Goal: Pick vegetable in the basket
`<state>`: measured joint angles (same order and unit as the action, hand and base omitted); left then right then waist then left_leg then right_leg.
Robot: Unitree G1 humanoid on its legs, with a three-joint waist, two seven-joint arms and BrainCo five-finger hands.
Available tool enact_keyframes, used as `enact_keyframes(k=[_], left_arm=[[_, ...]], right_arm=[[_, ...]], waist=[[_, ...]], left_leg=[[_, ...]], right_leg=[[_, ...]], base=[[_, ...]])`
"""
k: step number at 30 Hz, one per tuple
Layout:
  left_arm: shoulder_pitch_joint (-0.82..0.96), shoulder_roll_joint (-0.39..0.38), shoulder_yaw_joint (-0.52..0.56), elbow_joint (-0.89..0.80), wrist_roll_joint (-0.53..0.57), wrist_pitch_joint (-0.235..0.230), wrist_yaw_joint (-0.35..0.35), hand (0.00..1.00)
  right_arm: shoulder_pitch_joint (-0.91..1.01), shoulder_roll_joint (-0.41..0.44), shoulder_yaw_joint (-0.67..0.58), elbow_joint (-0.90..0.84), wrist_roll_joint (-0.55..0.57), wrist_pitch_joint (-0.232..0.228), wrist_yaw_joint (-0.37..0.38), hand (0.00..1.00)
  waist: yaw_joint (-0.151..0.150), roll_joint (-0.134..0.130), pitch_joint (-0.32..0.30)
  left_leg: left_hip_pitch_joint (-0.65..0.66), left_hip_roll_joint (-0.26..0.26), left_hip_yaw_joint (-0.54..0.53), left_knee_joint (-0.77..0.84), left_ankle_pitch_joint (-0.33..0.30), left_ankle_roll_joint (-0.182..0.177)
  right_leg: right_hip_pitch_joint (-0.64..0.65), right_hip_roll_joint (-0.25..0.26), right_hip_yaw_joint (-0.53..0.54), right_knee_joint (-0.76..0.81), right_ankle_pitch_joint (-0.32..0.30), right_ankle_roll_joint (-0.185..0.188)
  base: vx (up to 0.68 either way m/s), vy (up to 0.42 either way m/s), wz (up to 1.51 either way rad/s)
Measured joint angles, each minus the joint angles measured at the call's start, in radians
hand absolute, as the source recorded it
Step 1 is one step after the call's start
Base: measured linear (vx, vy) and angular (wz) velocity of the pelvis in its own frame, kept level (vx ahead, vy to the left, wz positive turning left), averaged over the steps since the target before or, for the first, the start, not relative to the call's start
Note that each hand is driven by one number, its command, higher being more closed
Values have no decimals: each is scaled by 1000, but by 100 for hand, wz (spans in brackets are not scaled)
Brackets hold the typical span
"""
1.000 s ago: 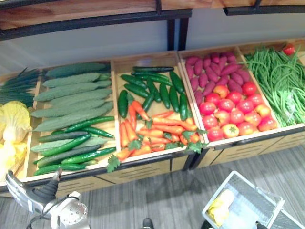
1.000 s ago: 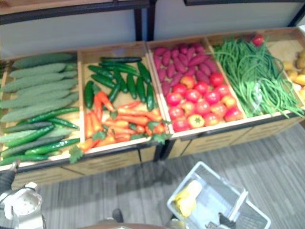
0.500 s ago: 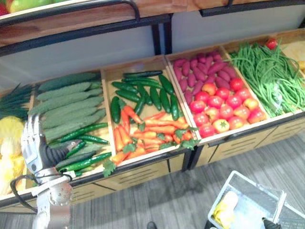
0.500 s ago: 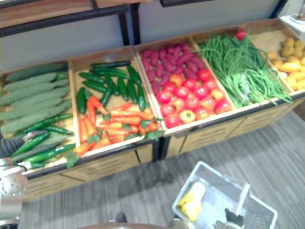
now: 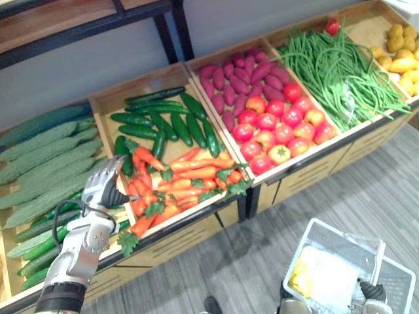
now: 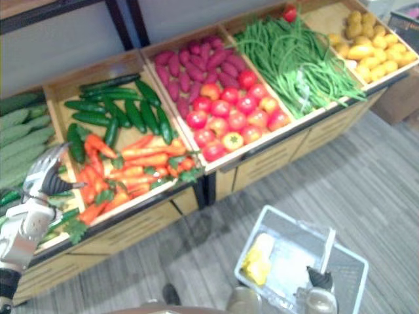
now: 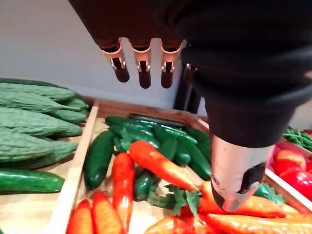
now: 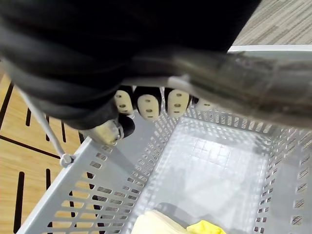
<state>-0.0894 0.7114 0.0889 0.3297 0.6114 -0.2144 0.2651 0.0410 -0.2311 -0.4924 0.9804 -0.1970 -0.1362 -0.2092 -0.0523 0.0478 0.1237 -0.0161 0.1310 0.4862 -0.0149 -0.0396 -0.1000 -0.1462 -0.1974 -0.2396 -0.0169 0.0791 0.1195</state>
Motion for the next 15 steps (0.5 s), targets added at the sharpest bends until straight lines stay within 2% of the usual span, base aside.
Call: enact_keyframes(k=[10, 15], left_arm=[[-73, 47, -98, -1, -11, -38, -16, 0], [-84, 74, -177, -4, -53, -76, -66, 0]], right_arm=[[-1, 0, 25, -25, 0, -3, -1, 100], [-3, 0, 28, -28, 0, -7, -1, 100]], waist=[[-3, 7, 13], [-15, 6, 29]], left_leg=[[-2, 2, 23, -1, -4, -5], [-2, 2, 24, -1, -10, -8]], right_leg=[[-23, 6, 28, -2, 3, 0], [-25, 6, 30, -2, 3, -1]], base=[[-6, -37, -10], [-16, -37, -1]])
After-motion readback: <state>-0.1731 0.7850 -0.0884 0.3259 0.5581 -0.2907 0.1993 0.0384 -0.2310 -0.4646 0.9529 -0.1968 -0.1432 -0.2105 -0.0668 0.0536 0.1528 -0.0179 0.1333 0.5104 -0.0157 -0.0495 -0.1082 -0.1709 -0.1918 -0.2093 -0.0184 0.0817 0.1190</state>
